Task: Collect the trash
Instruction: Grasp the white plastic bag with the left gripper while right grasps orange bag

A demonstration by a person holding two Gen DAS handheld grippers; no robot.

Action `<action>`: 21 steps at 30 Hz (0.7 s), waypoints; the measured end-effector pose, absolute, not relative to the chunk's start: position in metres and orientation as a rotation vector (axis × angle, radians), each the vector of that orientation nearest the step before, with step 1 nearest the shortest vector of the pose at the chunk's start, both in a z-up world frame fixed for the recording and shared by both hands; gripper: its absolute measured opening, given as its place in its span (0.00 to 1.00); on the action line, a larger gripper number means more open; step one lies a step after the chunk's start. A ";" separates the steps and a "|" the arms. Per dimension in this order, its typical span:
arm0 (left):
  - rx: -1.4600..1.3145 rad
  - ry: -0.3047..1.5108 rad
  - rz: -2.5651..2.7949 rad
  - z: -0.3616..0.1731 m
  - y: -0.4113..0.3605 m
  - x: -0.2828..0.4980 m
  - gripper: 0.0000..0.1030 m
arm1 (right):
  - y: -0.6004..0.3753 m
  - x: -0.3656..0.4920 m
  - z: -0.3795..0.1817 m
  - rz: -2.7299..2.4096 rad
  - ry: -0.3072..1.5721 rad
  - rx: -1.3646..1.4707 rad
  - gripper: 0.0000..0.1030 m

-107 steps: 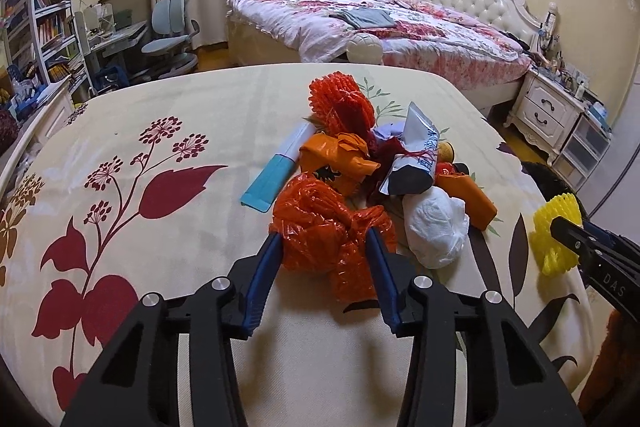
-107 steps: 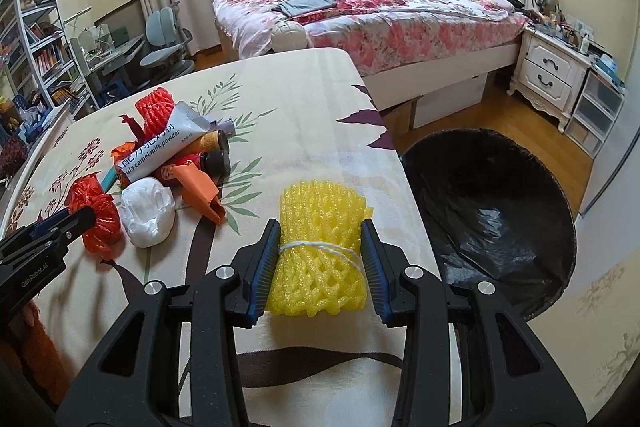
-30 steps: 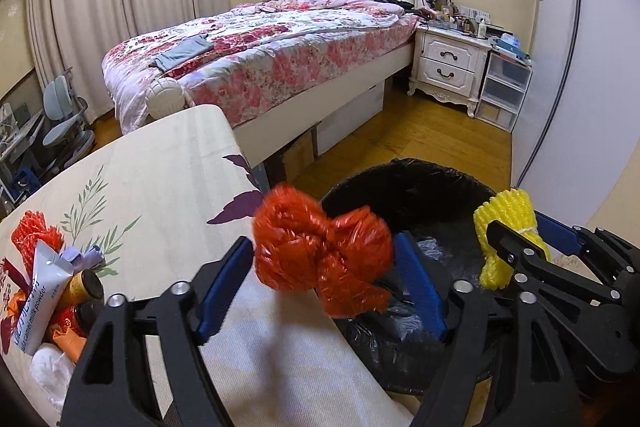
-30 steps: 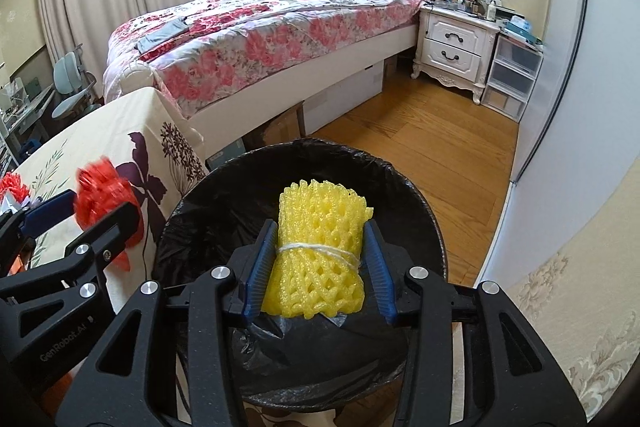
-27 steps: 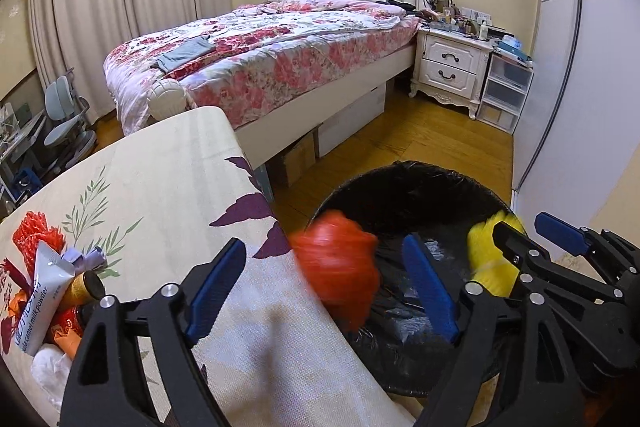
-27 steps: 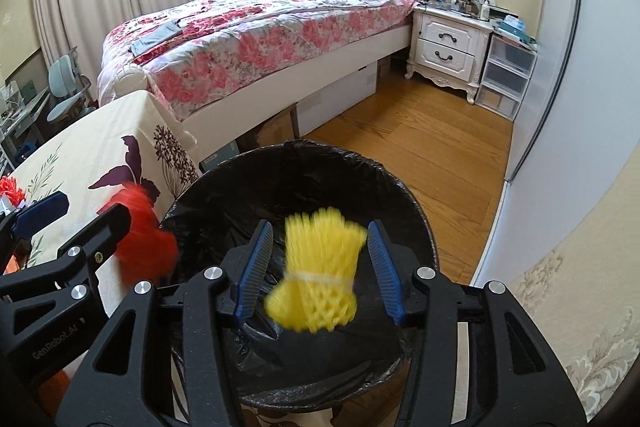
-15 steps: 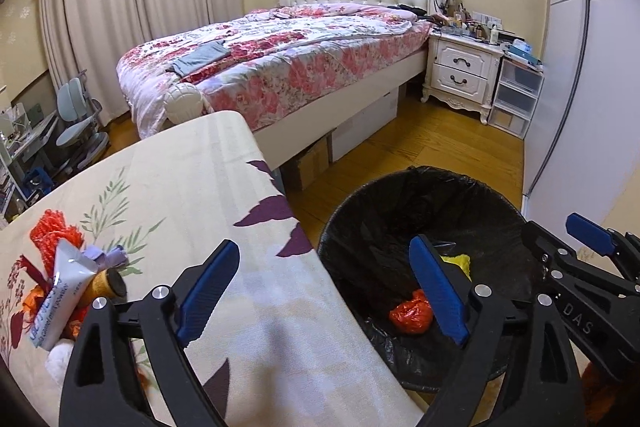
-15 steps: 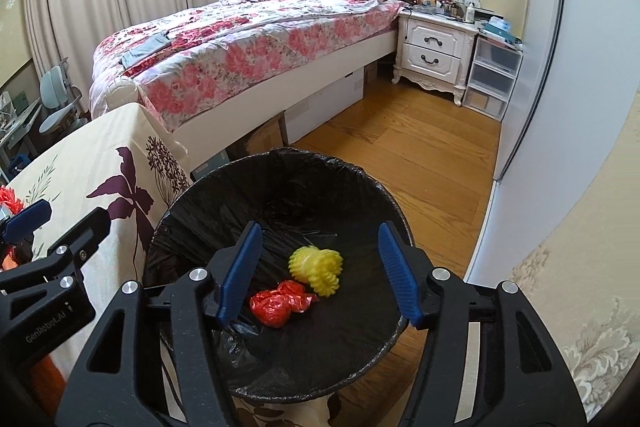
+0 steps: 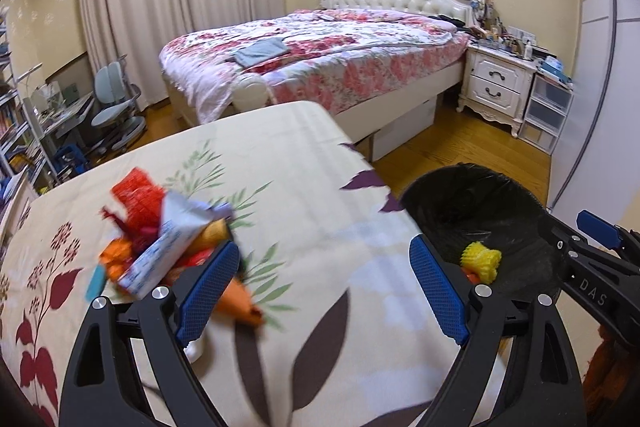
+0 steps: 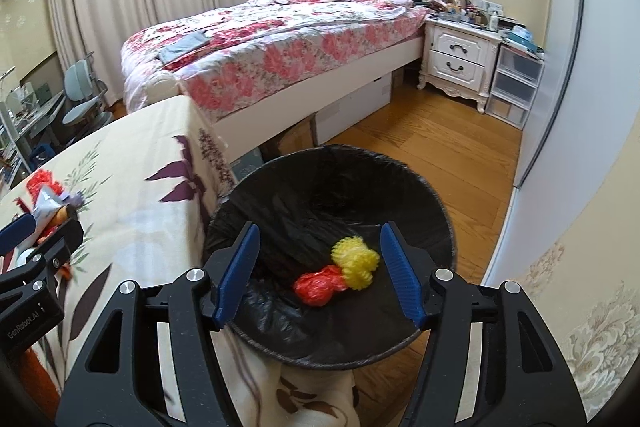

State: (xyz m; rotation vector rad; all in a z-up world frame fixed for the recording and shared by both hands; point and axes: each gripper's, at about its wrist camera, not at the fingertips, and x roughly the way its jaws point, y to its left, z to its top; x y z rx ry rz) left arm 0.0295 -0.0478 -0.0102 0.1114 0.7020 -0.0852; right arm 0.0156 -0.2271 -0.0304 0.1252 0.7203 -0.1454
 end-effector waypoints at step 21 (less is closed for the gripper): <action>0.008 0.805 0.069 -0.038 0.054 0.014 0.74 | -0.129 0.012 -0.038 0.078 0.766 0.048 0.60</action>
